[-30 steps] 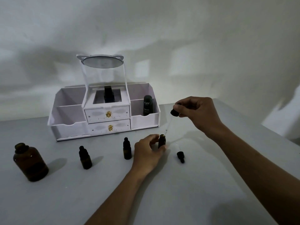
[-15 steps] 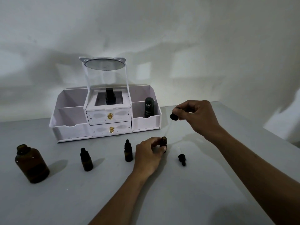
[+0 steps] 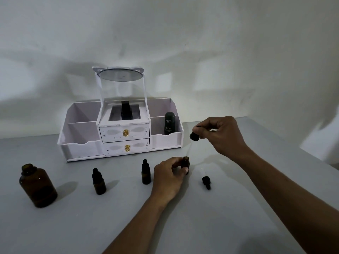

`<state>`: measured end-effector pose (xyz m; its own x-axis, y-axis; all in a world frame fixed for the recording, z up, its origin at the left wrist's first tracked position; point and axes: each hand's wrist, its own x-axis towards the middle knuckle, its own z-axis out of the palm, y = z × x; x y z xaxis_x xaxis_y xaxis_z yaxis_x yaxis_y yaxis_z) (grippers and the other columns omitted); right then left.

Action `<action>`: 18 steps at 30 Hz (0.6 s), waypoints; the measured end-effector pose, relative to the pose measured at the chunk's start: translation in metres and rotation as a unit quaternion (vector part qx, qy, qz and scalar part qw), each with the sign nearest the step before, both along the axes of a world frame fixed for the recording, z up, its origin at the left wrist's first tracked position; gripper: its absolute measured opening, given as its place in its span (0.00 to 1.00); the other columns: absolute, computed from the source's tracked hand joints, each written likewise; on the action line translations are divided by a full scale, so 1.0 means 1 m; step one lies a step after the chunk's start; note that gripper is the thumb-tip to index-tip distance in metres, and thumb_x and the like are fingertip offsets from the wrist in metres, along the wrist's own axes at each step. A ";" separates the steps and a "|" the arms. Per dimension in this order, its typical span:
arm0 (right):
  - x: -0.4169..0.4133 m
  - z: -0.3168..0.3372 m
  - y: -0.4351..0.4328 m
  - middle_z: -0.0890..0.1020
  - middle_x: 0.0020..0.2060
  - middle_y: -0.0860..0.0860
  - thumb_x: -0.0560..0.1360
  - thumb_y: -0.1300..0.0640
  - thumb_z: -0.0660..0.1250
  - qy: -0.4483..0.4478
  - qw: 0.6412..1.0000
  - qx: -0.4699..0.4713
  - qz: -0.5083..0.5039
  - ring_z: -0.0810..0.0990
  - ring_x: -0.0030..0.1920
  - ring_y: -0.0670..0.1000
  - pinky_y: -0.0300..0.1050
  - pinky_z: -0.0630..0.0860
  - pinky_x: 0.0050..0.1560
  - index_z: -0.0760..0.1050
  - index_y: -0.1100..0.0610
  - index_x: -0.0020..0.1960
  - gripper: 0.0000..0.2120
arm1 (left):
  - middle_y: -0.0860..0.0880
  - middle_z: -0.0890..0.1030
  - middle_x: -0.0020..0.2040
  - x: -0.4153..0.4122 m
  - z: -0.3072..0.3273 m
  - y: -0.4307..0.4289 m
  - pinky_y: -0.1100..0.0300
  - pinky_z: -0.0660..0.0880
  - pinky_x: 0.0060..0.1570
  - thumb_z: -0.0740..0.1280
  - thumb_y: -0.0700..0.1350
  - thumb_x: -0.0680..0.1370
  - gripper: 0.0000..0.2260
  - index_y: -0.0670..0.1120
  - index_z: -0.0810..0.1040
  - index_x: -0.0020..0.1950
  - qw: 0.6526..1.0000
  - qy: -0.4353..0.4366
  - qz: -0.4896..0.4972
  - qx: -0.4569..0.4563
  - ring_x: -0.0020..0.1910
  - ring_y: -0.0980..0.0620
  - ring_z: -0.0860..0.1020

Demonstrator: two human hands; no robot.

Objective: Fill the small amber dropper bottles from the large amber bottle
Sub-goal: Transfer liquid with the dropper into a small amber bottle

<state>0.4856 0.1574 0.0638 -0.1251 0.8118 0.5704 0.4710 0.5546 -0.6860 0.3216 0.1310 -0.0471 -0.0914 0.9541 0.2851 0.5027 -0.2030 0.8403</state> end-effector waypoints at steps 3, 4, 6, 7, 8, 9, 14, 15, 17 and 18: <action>-0.001 0.000 -0.001 0.87 0.35 0.46 0.73 0.59 0.75 0.005 1.000 -0.005 0.001 0.85 0.36 0.51 0.52 0.82 0.46 0.86 0.57 0.40 0.03 | 0.55 0.82 0.57 0.000 -0.001 0.000 0.62 0.74 0.61 0.72 0.46 0.74 0.17 0.51 0.80 0.62 1.000 -0.004 0.001 -0.002 0.55 0.59 0.79; -0.001 0.001 -0.002 0.87 0.34 0.46 0.73 0.59 0.75 0.003 1.000 -0.009 0.001 0.85 0.36 0.50 0.52 0.82 0.47 0.86 0.56 0.40 0.03 | 0.55 0.82 0.58 0.000 -0.001 0.000 0.62 0.74 0.61 0.72 0.46 0.74 0.17 0.51 0.80 0.63 1.000 -0.005 0.000 -0.002 0.55 0.59 0.79; -0.001 0.002 -0.004 0.87 0.34 0.46 0.72 0.57 0.76 -0.004 1.000 -0.016 -0.003 0.84 0.34 0.46 0.50 0.82 0.47 0.85 0.55 0.40 0.03 | 0.54 0.82 0.58 0.000 0.000 0.000 0.61 0.74 0.61 0.72 0.46 0.74 0.17 0.51 0.79 0.63 1.000 -0.005 -0.003 -0.004 0.56 0.59 0.79; -0.001 0.003 -0.006 0.87 0.34 0.46 0.72 0.56 0.76 -0.006 1.000 -0.015 -0.007 0.84 0.34 0.44 0.49 0.82 0.47 0.85 0.55 0.41 0.04 | 0.54 0.82 0.59 0.000 0.000 0.000 0.61 0.74 0.62 0.72 0.47 0.74 0.17 0.51 0.79 0.63 1.000 -0.001 -0.005 -0.007 0.56 0.59 0.78; -0.002 0.005 -0.008 0.87 0.35 0.46 0.72 0.55 0.76 -0.005 1.000 -0.010 -0.011 0.84 0.35 0.43 0.48 0.83 0.47 0.85 0.55 0.41 0.04 | 0.54 0.81 0.60 0.000 0.000 -0.001 0.61 0.73 0.62 0.72 0.47 0.74 0.18 0.51 0.78 0.64 1.000 0.003 -0.006 -0.013 0.57 0.58 0.78; -0.003 0.008 -0.011 0.87 0.35 0.46 0.72 0.54 0.76 0.002 1.000 0.001 -0.018 0.84 0.36 0.43 0.47 0.83 0.46 0.85 0.55 0.42 0.05 | 0.54 0.81 0.61 0.000 0.000 -0.002 0.64 0.72 0.62 0.72 0.48 0.74 0.20 0.50 0.77 0.65 1.000 0.004 -0.006 -0.021 0.58 0.58 0.78; -0.015 0.037 -0.030 0.87 0.34 0.48 0.73 0.57 0.76 0.119 0.991 0.056 -0.011 0.86 0.38 0.48 0.47 0.83 0.44 0.85 0.56 0.43 0.02 | 0.54 0.79 0.61 -0.016 0.009 -0.028 0.67 0.71 0.59 0.72 0.53 0.73 0.23 0.51 0.75 0.67 0.996 -0.034 -0.041 -0.073 0.59 0.58 0.77; -0.019 0.043 -0.034 0.87 0.35 0.49 0.73 0.59 0.75 0.134 0.990 0.048 0.012 0.87 0.39 0.51 0.49 0.84 0.45 0.85 0.55 0.43 0.01 | 0.55 0.79 0.60 -0.022 0.012 -0.038 0.68 0.71 0.58 0.72 0.53 0.73 0.22 0.51 0.76 0.65 0.994 -0.041 -0.055 -0.086 0.57 0.60 0.77; -0.033 0.051 -0.042 0.88 0.36 0.51 0.73 0.61 0.75 0.148 0.986 0.015 0.075 0.87 0.39 0.54 0.51 0.84 0.45 0.85 0.55 0.43 0.03 | 0.57 0.81 0.56 -0.042 0.016 -0.062 0.69 0.74 0.55 0.73 0.53 0.72 0.17 0.53 0.79 0.60 0.989 -0.052 -0.076 -0.112 0.53 0.62 0.79; -0.044 0.053 -0.047 0.88 0.36 0.52 0.73 0.62 0.75 0.145 0.983 -0.006 0.112 0.87 0.39 0.55 0.51 0.84 0.45 0.85 0.56 0.43 0.03 | 0.57 0.82 0.53 -0.056 0.018 -0.075 0.68 0.75 0.55 0.74 0.52 0.71 0.15 0.54 0.80 0.57 0.987 -0.055 -0.082 -0.123 0.51 0.62 0.80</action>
<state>0.4415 0.1108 0.1167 -0.1350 0.7899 0.5982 0.1223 0.6124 -0.7810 0.2659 0.0563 -0.0295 0.0532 0.9978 0.0396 0.3836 -0.0570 0.9217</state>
